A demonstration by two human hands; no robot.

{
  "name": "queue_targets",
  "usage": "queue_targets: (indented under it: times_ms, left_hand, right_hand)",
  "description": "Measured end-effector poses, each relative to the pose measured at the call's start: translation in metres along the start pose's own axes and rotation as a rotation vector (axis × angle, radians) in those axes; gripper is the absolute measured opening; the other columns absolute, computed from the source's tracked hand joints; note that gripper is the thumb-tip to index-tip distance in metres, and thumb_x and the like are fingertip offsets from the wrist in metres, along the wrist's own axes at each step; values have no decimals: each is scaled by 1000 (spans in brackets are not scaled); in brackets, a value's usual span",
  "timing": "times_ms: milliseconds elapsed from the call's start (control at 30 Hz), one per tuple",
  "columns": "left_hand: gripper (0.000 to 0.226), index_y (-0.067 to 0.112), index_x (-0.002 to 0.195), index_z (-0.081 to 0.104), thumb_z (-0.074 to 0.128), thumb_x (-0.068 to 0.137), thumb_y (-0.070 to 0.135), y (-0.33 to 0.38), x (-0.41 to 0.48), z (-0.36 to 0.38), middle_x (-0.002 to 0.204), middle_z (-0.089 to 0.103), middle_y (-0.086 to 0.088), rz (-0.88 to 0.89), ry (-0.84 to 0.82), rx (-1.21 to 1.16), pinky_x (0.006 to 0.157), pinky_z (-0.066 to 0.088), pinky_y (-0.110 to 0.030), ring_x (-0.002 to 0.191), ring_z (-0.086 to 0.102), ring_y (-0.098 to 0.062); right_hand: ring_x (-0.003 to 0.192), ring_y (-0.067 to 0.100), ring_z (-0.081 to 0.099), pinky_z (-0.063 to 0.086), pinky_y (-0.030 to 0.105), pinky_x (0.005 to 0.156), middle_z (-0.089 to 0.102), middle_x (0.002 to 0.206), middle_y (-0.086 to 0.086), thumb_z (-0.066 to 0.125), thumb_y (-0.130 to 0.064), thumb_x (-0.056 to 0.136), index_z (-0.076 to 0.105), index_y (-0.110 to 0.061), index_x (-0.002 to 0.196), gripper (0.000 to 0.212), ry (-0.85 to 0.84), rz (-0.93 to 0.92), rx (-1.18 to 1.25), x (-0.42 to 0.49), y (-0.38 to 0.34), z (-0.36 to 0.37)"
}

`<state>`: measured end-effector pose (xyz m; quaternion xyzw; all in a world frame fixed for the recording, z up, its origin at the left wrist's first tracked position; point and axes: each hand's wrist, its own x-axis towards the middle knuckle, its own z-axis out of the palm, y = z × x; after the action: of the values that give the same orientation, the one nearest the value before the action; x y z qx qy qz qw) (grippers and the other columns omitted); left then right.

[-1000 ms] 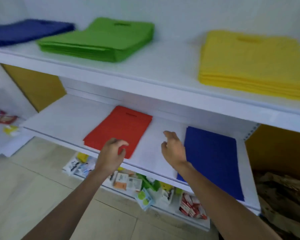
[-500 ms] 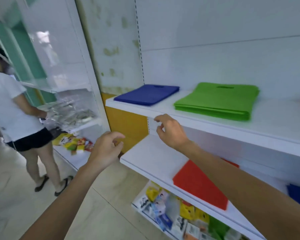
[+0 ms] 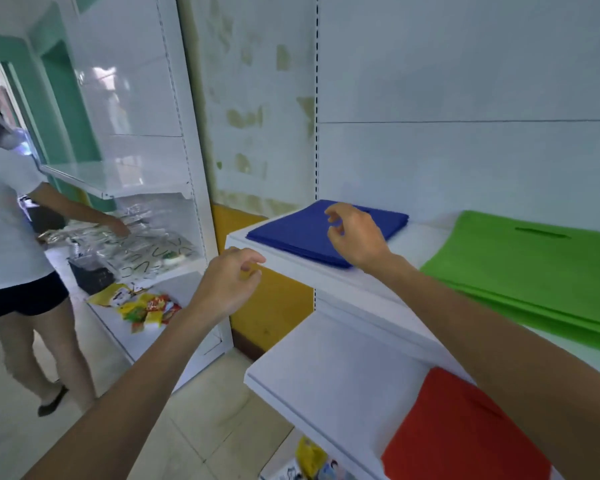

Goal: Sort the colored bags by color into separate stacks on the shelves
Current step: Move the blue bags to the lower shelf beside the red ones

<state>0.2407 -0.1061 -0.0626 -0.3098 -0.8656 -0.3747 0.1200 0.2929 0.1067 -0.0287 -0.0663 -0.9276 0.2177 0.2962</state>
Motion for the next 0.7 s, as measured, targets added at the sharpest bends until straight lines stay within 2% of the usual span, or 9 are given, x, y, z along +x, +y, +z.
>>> queue_targets:
  times_ms: [167, 267, 367, 500, 600, 700]
  left_hand:
    - [23, 16, 111, 63, 54, 90, 9, -21, 58, 5, 108, 54, 5, 50, 19, -46, 79, 39, -20, 97, 52, -8]
    - [24, 15, 111, 63, 54, 89, 9, -34, 96, 20, 108, 56, 4, 95, -33, -78, 80, 40, -20, 96, 52, -7]
    - [24, 16, 111, 62, 53, 90, 9, -47, 144, 39, 113, 55, 2, 147, -113, -94, 81, 38, -19, 97, 51, -7]
    - [24, 16, 114, 60, 53, 91, 14, -65, 206, 62, 119, 54, -4, 234, -214, -52, 86, 39, -22, 104, 54, -15]
    - [38, 15, 127, 49, 50, 93, 32, -85, 241, 80, 126, 48, -9, 203, -337, 109, 93, 39, -30, 113, 50, -24]
    - [44, 13, 124, 51, 53, 89, 41, -96, 261, 92, 124, 52, -10, 135, -412, 69, 89, 43, -34, 107, 53, -26]
  right_hand:
    - [96, 18, 55, 50, 38, 83, 58, 117, 4, 46, -8, 91, 51, -9, 125, 34, 53, 18, -12, 55, 14, 16]
    - [91, 14, 52, 50, 38, 82, 58, 116, 4, 47, -10, 92, 50, -10, 125, 33, 75, 62, -56, 71, 32, 27]
    - [96, 18, 55, 49, 39, 86, 58, 116, 6, 47, -9, 92, 50, -9, 125, 34, 130, 153, -108, 85, 54, 23]
    - [97, 23, 57, 48, 40, 87, 59, 114, 7, 47, -9, 90, 52, -7, 122, 32, 272, 311, -187, 95, 76, 13]
    - [102, 25, 56, 47, 38, 86, 58, 116, 9, 46, -9, 90, 52, -6, 121, 32, 358, 462, -244, 98, 86, 16]
    - [111, 31, 48, 41, 36, 86, 49, 121, 17, 46, -12, 91, 46, -5, 125, 35, 262, 666, -452, 92, 92, 34]
